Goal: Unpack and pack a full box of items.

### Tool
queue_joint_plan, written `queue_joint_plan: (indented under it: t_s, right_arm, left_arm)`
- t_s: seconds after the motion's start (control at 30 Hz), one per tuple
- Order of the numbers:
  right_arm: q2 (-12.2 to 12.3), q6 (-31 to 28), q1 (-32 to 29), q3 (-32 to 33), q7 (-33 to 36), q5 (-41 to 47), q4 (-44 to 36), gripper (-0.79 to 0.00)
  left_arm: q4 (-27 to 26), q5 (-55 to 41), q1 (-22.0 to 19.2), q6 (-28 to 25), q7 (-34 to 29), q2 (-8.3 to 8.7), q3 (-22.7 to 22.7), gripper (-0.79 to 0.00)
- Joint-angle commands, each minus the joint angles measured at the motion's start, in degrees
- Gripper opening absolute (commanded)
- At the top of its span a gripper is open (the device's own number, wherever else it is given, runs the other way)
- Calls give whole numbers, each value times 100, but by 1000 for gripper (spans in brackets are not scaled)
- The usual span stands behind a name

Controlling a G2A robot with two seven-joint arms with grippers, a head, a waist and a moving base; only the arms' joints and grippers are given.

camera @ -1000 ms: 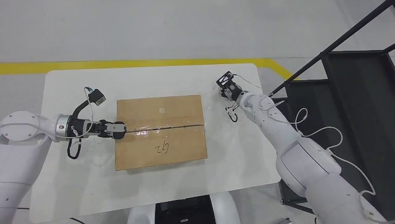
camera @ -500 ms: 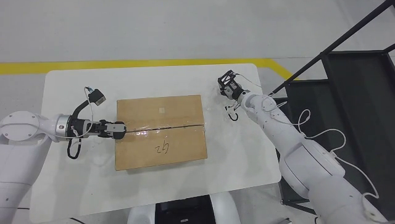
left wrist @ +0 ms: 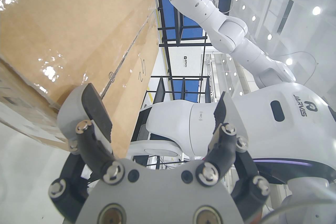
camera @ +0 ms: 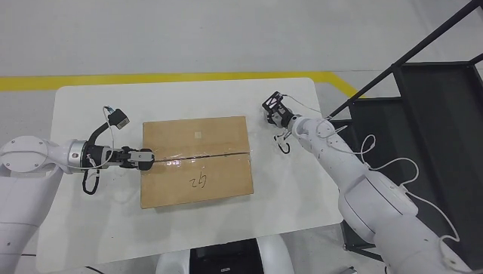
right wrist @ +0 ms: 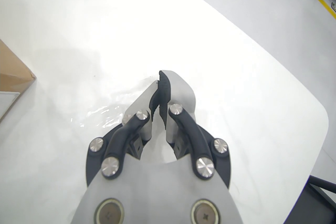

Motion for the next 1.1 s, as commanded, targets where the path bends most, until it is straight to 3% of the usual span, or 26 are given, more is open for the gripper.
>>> queue_joint_plan:
  t_s: [0.0,0.53,0.93,0.97,1.03,1.07]
  right_arm:
    - [15,-25,-11,8,-18,-12,40,-785]
    - [306,-334,-160,157,-620,-91,-112,-785]
    - [147,197,-91,258,-272,246,-513,-785]
    - [140,190,-77,270,-258,274,-466,-760]
    - [133,94,-49,271,-169,274,-354,0]
    - [135,61,-33,276,-165,270,-304,0]
  left_arm:
    - [0,0,0,0,0,0,0,0]
    - [0,0,0,0,0,0,0,0]
    - [0,0,0,0,0,0,0,0]
    - [0,0,0,0,0,0,0,0]
    - [0,0,0,0,0,0,0,0]
    - [0,0,0,0,0,0,0,0]
